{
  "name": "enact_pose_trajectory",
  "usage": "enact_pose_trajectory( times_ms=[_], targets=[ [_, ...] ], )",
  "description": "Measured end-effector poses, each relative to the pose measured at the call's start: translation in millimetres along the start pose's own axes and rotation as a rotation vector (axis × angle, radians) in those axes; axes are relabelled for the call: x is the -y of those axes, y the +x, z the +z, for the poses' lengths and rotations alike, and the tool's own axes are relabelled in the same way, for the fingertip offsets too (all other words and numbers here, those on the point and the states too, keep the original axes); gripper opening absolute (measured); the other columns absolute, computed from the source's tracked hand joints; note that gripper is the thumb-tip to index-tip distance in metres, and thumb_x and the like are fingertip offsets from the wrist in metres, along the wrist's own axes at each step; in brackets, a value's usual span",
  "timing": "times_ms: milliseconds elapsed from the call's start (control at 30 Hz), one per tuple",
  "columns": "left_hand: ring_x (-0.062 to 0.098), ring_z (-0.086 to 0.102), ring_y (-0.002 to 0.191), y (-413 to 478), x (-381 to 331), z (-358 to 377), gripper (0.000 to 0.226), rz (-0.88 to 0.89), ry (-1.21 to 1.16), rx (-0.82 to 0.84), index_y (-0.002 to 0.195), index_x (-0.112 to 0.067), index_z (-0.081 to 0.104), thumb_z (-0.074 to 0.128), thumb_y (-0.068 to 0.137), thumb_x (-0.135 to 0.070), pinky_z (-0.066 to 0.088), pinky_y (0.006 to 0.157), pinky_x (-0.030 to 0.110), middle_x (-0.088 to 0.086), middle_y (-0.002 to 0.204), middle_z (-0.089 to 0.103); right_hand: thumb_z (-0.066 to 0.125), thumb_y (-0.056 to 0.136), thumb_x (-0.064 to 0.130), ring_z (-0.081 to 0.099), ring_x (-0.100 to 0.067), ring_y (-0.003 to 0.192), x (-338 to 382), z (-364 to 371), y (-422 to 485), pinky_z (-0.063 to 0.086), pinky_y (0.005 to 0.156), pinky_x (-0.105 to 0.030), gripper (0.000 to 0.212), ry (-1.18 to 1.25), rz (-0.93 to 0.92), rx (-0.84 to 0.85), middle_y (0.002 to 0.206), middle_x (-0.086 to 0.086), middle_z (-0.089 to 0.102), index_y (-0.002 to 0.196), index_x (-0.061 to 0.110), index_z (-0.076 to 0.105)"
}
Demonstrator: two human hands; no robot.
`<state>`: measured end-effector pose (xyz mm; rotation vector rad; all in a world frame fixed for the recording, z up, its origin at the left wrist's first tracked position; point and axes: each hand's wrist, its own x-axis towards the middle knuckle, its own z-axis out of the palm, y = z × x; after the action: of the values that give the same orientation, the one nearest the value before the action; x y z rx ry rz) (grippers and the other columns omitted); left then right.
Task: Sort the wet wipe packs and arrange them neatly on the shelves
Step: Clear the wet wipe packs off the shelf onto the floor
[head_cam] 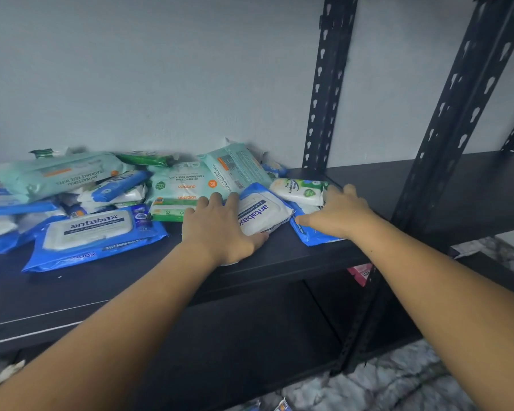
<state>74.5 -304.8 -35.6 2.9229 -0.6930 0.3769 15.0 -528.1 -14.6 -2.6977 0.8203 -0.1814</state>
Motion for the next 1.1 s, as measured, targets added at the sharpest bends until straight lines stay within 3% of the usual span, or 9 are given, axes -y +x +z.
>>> enact_pose_trajectory(
  times_ms=[67,133,200,267,433,667,767,933,1100],
  targets=[
    [0.030,0.045,0.123,-0.2,-0.1,1.6,0.094,-0.002,-0.013,-0.009,0.137,-0.025,0.039,0.039,0.070,-0.092,0.039,0.100,0.048,0.003,0.128,0.050,0.066,0.050,0.086,0.029,-0.034,0.142,1.6,-0.7,0.7,0.035,0.111,-0.049,0.122,-0.031,0.071,0.117,0.151,-0.007,0.029,0.152,0.030,0.029],
    [0.029,0.045,0.121,0.7,-0.4,1.8,0.093,0.005,-0.024,-0.020,0.135,-0.025,0.041,0.041,0.070,-0.091,0.039,0.099,0.048,0.002,0.127,0.050,0.068,0.048,0.087,0.032,-0.033,0.142,4.1,0.4,4.0,0.036,0.111,-0.044,0.123,-0.013,0.075,0.129,0.153,-0.009,0.034,0.152,0.029,0.033],
    [0.029,0.046,0.121,1.8,-0.9,0.4,0.092,0.005,-0.022,-0.010,0.134,-0.025,0.042,0.042,0.070,-0.091,0.039,0.098,0.048,0.001,0.125,0.051,0.070,0.042,0.082,0.051,-0.029,0.125,7.0,0.5,8.1,0.047,0.099,-0.036,0.112,0.001,0.056,0.078,0.137,-0.007,0.051,0.139,0.029,0.050],
    [0.029,0.045,0.121,2.3,-2.3,-3.1,0.091,-0.009,-0.013,0.004,0.133,-0.024,0.043,0.045,0.070,-0.090,0.040,0.099,0.049,0.002,0.125,0.051,0.071,0.040,0.075,0.057,-0.027,0.110,10.5,-5.1,9.0,0.052,0.087,-0.033,0.100,-0.072,0.025,0.038,0.120,-0.002,0.057,0.126,0.026,0.058],
    [0.033,0.044,0.125,-2.5,-2.9,-14.7,0.091,-0.075,0.033,0.006,0.133,-0.021,0.042,0.049,0.070,-0.087,0.039,0.099,0.050,0.005,0.130,0.049,0.077,0.060,0.052,0.043,-0.029,0.114,15.4,-31.9,-3.9,0.037,0.082,-0.037,0.087,-0.603,-0.151,-0.263,0.121,-0.003,0.046,0.132,0.013,0.048],
    [0.036,0.046,0.124,-33.5,-1.0,-37.0,0.102,-0.145,0.028,-0.021,0.138,-0.017,0.041,0.042,0.070,-0.093,0.042,0.095,0.049,0.010,0.132,0.050,0.073,0.067,0.044,0.042,-0.028,0.112,12.6,-55.8,-47.7,0.038,0.085,-0.035,0.071,-0.856,-0.063,-0.316,0.119,-0.006,0.045,0.129,0.014,0.055],
    [0.036,0.047,0.122,-53.9,-5.2,-48.4,0.096,-0.145,-0.021,-0.034,0.131,-0.018,0.044,0.044,0.069,-0.091,0.043,0.093,0.049,0.011,0.129,0.051,0.074,0.066,0.050,0.042,-0.032,0.113,6.0,-65.6,-72.3,0.040,0.084,-0.038,0.076,-0.722,-0.038,-0.339,0.118,-0.009,0.044,0.128,0.011,0.055],
    [0.035,0.051,0.113,-117.6,-21.8,-50.6,0.088,-0.056,-0.189,-0.083,0.120,-0.019,0.048,0.047,0.068,-0.090,0.047,0.092,0.049,0.008,0.119,0.055,0.071,0.050,0.072,0.057,-0.032,0.104,-21.2,-59.1,-144.3,0.045,0.072,-0.033,0.083,-0.066,0.009,-0.239,0.105,-0.005,0.052,0.112,0.016,0.064],
    [0.030,0.050,0.110,-191.7,-38.0,-6.9,0.090,0.075,-0.269,-0.085,0.132,-0.021,0.046,0.052,0.069,-0.086,0.048,0.090,0.045,0.003,0.118,0.057,0.063,0.042,0.076,0.064,-0.026,0.088,-72.2,-4.5,-223.5,0.054,0.073,-0.033,0.073,0.187,0.103,-0.169,0.095,-0.002,0.066,0.093,0.024,0.071]
  ],
)
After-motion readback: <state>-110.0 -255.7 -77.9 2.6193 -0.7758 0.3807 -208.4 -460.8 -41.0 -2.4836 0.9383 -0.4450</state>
